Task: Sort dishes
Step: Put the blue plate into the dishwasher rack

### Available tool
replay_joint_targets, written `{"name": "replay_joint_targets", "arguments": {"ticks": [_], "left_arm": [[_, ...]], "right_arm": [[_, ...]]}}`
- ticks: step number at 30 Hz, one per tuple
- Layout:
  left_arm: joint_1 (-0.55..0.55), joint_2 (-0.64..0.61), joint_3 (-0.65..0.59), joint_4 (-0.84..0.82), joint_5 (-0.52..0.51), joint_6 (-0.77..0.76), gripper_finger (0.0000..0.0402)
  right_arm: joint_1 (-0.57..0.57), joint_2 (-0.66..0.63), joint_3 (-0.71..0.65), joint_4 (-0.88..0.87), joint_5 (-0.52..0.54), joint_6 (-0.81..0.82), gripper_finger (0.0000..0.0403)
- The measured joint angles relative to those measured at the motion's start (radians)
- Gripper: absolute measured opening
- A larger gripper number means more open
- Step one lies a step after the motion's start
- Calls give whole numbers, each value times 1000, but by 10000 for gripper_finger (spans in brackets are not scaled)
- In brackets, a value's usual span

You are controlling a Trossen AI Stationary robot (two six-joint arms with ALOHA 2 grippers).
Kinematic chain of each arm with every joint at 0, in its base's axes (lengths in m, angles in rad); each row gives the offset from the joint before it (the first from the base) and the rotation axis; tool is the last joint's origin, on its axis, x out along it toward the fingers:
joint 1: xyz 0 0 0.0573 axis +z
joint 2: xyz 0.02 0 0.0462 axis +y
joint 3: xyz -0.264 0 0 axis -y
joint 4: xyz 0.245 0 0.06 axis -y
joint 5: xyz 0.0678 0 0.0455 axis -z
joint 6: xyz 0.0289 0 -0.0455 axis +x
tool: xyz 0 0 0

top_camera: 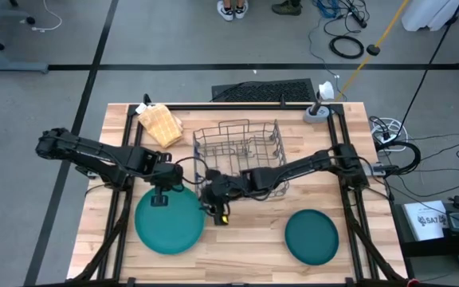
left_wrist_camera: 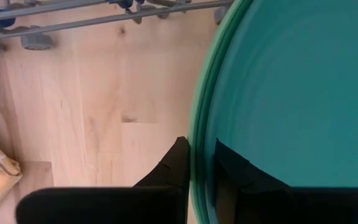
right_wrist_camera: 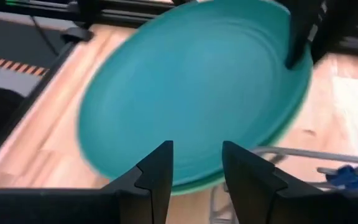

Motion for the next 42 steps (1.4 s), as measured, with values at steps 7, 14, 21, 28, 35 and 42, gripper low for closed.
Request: {"name": "replay_joint_targets", "arguments": {"ticks": [7, 14, 21, 28, 35, 42], "left_arm": [[0, 0, 0, -1, 1, -5, 41], [0, 0, 0, -1, 4, -5, 41], [0, 0, 0, 26, 8, 3, 41], [0, 0, -1, 45, 25, 0, 45], [0, 0, -2, 57, 26, 23, 45], [0, 0, -2, 75, 26, 46, 45]], "right_arm": [[39, -65, 0, -6, 109, 11, 130], [102, -38, 0, -83, 124, 215, 130], [180, 50, 0, -33, 291, 473, 130], [215, 109, 0, 7, 476, 703, 130], [212, 122, 0, 12, 560, 773, 130], [190, 123, 0, 29, 578, 795, 130]]}}
